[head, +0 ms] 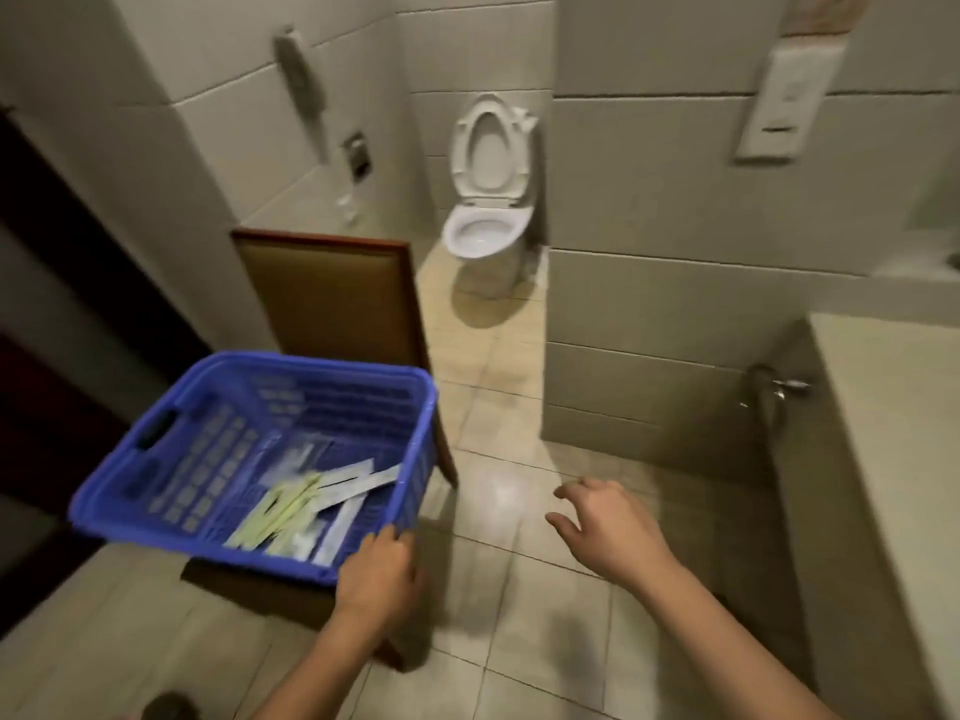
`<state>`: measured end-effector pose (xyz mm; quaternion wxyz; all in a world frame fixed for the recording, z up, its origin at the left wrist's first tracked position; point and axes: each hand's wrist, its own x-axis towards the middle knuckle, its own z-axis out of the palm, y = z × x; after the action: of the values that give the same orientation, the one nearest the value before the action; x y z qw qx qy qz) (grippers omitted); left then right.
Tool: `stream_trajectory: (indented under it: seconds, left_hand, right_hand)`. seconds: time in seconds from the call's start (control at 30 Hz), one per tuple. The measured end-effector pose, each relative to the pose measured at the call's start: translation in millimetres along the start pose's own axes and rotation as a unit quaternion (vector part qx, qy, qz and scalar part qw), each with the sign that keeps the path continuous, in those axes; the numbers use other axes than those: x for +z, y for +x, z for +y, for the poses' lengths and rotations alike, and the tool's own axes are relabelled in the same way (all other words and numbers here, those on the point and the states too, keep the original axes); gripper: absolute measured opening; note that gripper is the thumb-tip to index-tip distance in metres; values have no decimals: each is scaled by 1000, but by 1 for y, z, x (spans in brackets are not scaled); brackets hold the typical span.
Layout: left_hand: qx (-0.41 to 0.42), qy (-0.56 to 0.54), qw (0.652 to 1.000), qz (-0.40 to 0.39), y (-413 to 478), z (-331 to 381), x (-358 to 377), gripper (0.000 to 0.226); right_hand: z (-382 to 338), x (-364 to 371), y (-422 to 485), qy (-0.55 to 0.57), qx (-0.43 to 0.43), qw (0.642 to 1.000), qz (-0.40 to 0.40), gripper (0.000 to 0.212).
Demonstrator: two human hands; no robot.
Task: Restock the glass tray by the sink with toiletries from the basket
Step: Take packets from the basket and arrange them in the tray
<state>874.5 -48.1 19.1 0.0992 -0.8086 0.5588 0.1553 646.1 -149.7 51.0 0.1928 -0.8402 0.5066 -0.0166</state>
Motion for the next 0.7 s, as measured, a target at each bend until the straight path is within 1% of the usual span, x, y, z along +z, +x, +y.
stream_trajectory:
  seconds: [0.1, 0.23, 0.4, 0.5, 0.7]
  left_hand:
    - [-67, -27, 997, 6, -2, -32, 3, 37]
    - [-138, -57, 988, 30, -1, -53, 11, 33]
    - [-228, -105, 968, 18, 7, -66, 17, 33]
    - [-263, -135, 955, 15, 15, -68, 16, 31]
    - [-320, -183, 928, 57, 15, -82, 26, 32]
  right_hand:
    - [-35, 6, 37, -26, -72, 997, -23, 42]
    - [-53, 15, 79, -49, -139, 988, -48, 40]
    - [-53, 20, 128, -49, -178, 980, -77, 40]
    - [-60, 22, 153, -60, -207, 972, -92, 39]
    - [-99, 44, 182, -111, -276, 943, -148, 35]
